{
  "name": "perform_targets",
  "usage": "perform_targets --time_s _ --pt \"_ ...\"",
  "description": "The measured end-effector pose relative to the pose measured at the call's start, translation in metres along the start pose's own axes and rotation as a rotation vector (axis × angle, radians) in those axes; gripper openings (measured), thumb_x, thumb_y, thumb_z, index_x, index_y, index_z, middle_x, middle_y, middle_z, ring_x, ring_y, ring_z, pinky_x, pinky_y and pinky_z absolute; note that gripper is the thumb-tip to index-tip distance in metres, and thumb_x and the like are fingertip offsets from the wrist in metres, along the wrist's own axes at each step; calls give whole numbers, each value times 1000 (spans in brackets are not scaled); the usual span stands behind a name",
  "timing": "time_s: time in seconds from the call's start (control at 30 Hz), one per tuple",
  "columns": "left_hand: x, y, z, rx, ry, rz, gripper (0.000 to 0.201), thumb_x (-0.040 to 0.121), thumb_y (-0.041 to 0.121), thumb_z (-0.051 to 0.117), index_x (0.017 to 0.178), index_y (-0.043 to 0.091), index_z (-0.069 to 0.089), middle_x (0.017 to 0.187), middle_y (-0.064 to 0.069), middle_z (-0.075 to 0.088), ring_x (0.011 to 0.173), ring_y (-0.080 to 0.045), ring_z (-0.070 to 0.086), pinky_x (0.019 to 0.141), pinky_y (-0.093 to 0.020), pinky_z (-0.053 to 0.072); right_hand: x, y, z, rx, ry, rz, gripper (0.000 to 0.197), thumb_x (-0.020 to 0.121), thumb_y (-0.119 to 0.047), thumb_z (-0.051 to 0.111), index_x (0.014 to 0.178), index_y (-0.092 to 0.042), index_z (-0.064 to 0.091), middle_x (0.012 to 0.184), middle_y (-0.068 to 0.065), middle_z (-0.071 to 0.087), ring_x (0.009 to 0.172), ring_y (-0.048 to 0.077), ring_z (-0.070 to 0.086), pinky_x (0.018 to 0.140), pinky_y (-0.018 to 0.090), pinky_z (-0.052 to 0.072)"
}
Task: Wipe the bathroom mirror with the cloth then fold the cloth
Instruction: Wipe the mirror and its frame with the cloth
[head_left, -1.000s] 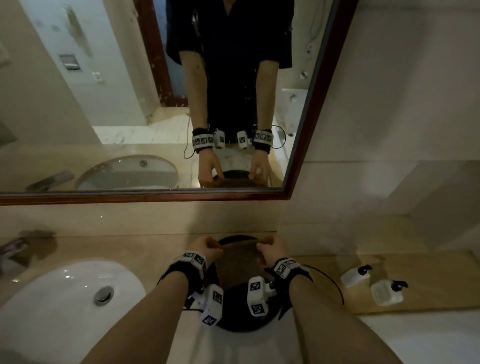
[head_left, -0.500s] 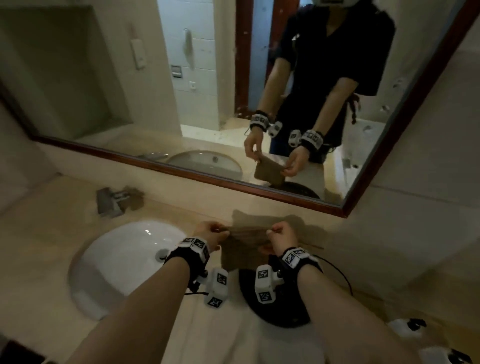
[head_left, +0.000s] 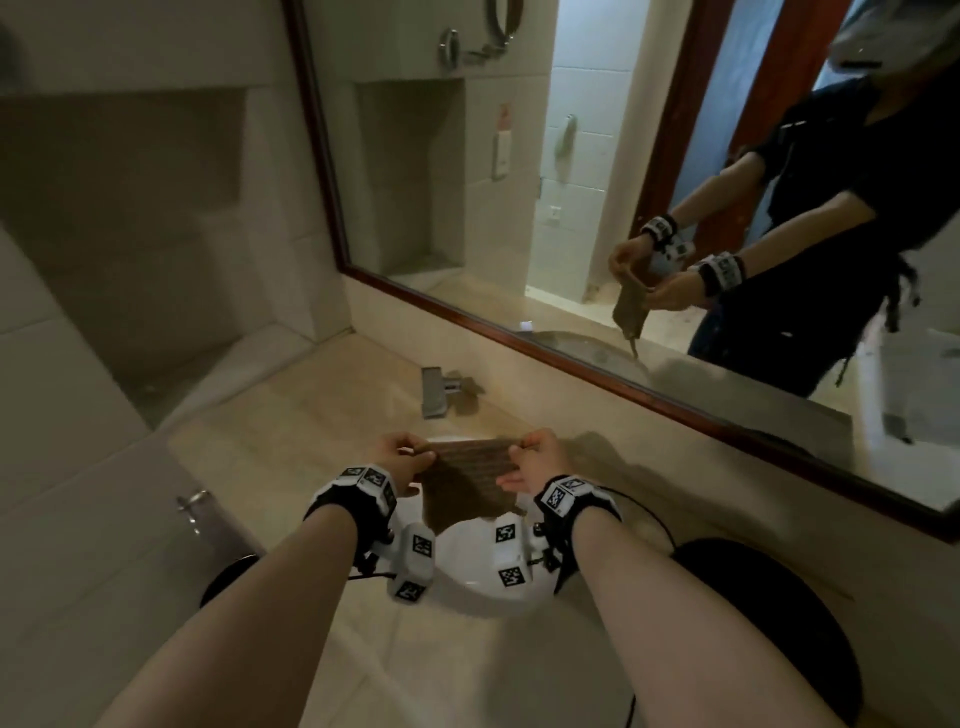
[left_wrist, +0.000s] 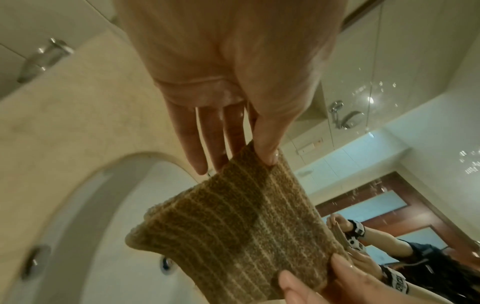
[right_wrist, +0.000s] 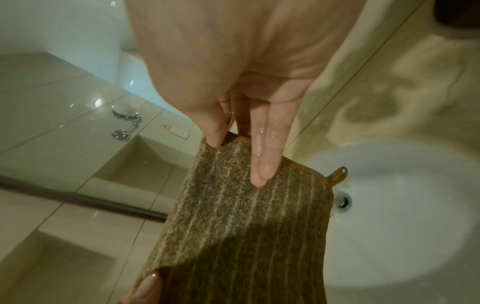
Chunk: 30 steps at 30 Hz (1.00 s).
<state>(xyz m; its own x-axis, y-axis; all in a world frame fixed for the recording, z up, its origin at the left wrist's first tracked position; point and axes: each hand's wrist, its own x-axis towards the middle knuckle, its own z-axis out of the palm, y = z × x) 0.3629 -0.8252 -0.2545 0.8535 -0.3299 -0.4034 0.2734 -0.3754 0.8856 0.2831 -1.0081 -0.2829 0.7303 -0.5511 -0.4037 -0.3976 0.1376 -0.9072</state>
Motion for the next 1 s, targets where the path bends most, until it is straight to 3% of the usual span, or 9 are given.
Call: perform_targets --time_s 0.17,0.23,0.37,0.57,0.7,0.77,0.9,1.0 --pt "12 -15 -99 -40 100 -6 24 91 6 64 72 17 52 89 -10 60 92 -30 58 78 -43 51 -1 -17 109 8 -28 -17 17 96 -4 53 108 -14 48 107 18 62 62 30 70 58 37 60" --pt "18 -18 -131 -52 114 -14 25 91 7 63 72 17 51 90 -11 60 91 -30 58 76 -40 49 -2 -24 142 -13 -22 -41 15 96 -5 54 105 -15 48 103 18 63 60 29 70 56 37 60" --pt "35 -17 -177 -72 117 -22 25 92 7 63 72 16 51 87 -11 60 88 -28 58 78 -41 48 5 -39 190 -57 -31 -72 15 96 -5 54 101 -16 46 95 17 63 60 31 68 66 47 60" --pt "85 -10 -211 -83 148 -24 25 90 7 64 72 17 50 85 -11 61 87 -28 60 79 -44 51 48 -65 233 -67 -38 -54 18 96 -4 54 105 -17 45 85 9 62 57 29 65 67 46 59" --pt "138 8 -227 -34 160 -10 22 90 10 65 73 18 52 84 -8 62 86 -27 61 80 -44 54 97 -87 259 -56 -56 -59 21 93 -6 59 108 -16 47 95 16 63 65 34 68 73 51 59" --pt "171 23 -233 3 170 4 20 90 11 65 75 17 54 90 -10 62 89 -27 61 82 -44 54 125 -95 270 -68 -89 -63 27 92 -6 61 115 -13 48 94 14 65 68 32 69 74 47 59" --pt "228 55 -246 35 167 14 16 89 9 67 79 15 56 92 -9 60 90 -27 58 83 -43 53 177 -120 287 -104 -87 -83 38 90 -4 61 127 -6 52 87 11 66 52 22 64 59 35 55" --pt "262 73 -257 84 148 34 10 87 11 69 89 12 60 97 -10 62 92 -26 60 77 -39 54 205 -146 295 -135 -57 -108 39 91 -1 60 130 -4 51 90 12 65 54 23 65 57 34 57"
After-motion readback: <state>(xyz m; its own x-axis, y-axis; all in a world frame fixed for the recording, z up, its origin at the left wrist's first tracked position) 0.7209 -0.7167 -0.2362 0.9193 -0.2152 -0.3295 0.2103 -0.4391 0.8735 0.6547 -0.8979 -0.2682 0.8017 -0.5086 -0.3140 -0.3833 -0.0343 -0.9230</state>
